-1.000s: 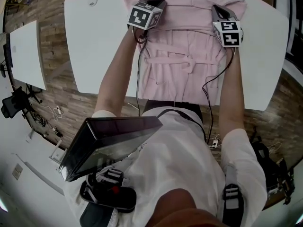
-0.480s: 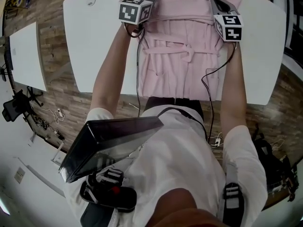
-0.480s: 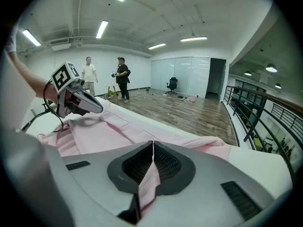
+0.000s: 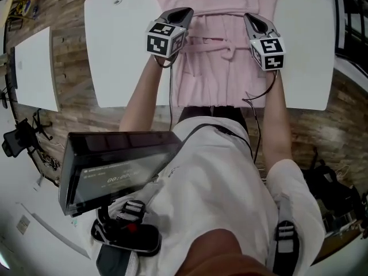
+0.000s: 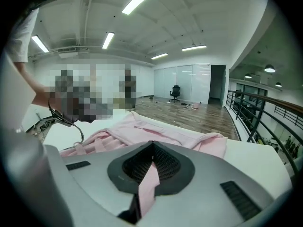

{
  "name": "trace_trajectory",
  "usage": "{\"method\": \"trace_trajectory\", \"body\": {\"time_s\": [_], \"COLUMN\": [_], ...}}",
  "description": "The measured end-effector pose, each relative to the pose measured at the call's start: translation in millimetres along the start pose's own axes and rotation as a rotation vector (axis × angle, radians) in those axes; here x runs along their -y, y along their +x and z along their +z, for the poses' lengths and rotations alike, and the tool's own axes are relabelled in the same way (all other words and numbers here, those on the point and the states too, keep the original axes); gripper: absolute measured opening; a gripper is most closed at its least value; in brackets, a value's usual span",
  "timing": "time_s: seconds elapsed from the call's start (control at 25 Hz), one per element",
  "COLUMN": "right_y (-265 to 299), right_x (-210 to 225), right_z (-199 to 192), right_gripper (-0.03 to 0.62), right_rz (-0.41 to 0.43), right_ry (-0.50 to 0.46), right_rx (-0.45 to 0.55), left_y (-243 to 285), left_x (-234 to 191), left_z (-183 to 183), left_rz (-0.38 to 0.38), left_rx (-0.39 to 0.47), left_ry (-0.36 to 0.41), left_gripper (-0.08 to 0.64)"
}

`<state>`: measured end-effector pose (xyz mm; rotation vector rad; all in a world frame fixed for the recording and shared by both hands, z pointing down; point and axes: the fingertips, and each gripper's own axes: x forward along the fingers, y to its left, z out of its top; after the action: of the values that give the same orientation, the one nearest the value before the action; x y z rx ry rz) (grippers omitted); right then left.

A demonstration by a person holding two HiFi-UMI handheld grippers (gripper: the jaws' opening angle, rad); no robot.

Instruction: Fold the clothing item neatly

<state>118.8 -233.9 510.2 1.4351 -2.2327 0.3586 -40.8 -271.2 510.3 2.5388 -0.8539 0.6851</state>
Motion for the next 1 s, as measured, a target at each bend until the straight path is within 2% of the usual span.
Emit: {"method": "trace_trajectory", "body": {"time_s": [0.12,0.24,0.48,0.84,1.0], "right_y": [-27.8,-50.0,-81.8,-146.8,-173.6], "right_x": [-23.7,-47.4,-81.2,-110.2,-110.9], "right_z": [-3.0,-11.3,-35.0,-70.0,-99.0], "right_gripper": [0.003,0.003,0.003,0.003,0.003], "right_rz": [0.017,0.033,0.042,0.088,0.083], "right_ry": [0.004,0.007,0.031,0.031,0.063], "right_rx": [0.02,0.022,0.007,0.037,0.028], "left_y": [-28.2,-57.5,-85.9,-118.0,-128.7], "left_x": [28.0,51.8,89.6,155.1,171.5], "left_z": [-1.2,-16.0,-64.5,-106.5,-145.1], "left_rz": [-0.011,-0.017,0.011,0.091,0.152], "left_rx": [0.042,0.073,0.052,0.085,0.049], "left_ry": [0.012,-0.018,-0.053,-0.065,-0.095], "left_gripper": [0.002,0.002,0.002,0.002,0.002]}}
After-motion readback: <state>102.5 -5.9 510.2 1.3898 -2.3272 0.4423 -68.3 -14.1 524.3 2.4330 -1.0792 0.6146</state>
